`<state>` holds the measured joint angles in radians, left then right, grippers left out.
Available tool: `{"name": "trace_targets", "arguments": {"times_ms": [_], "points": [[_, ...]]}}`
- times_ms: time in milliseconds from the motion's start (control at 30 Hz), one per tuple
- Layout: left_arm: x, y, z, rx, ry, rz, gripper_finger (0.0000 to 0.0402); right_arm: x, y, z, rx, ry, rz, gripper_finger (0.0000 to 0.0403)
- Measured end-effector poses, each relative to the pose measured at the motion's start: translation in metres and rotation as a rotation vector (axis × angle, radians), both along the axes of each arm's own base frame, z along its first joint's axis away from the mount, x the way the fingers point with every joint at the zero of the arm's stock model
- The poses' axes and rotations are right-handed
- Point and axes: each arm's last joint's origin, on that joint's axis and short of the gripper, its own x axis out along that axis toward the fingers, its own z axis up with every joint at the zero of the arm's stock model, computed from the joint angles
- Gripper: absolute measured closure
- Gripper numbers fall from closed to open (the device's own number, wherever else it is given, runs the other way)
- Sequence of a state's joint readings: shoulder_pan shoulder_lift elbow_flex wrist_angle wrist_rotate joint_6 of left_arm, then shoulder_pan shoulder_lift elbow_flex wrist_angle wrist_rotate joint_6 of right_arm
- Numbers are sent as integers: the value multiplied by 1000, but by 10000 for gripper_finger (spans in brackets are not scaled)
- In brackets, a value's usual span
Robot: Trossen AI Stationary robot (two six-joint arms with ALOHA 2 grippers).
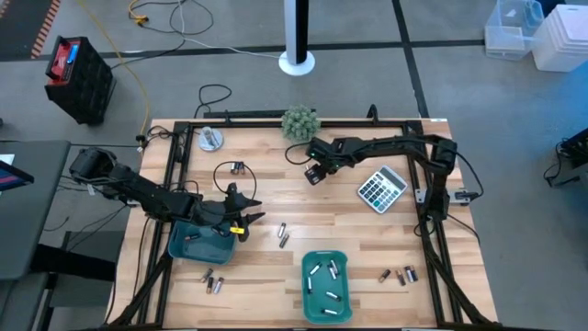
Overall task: Sort batteries
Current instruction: Put the silver battery into the green bin
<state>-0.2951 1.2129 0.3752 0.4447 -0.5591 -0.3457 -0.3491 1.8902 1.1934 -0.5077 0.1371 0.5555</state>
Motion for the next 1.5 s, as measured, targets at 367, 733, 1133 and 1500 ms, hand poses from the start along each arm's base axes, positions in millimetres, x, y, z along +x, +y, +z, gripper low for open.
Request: {"name": "trace_targets", "arguments": {"times_ms": [367, 733, 1133, 1500], "points": [[0, 0, 0, -3, 1, -3, 228, 4, 4, -21, 14, 71, 0, 181], [0, 0, -1, -2, 6, -3, 228, 3, 18, -20, -8, 120, 49, 240], [0, -1, -1, -8, 7, -10, 228, 1, 33, -22, 8, 184, 83, 238], [0, -1, -1, -10, 7, -10, 228, 2, 41, -22, 11, 200, 125, 344]]}}
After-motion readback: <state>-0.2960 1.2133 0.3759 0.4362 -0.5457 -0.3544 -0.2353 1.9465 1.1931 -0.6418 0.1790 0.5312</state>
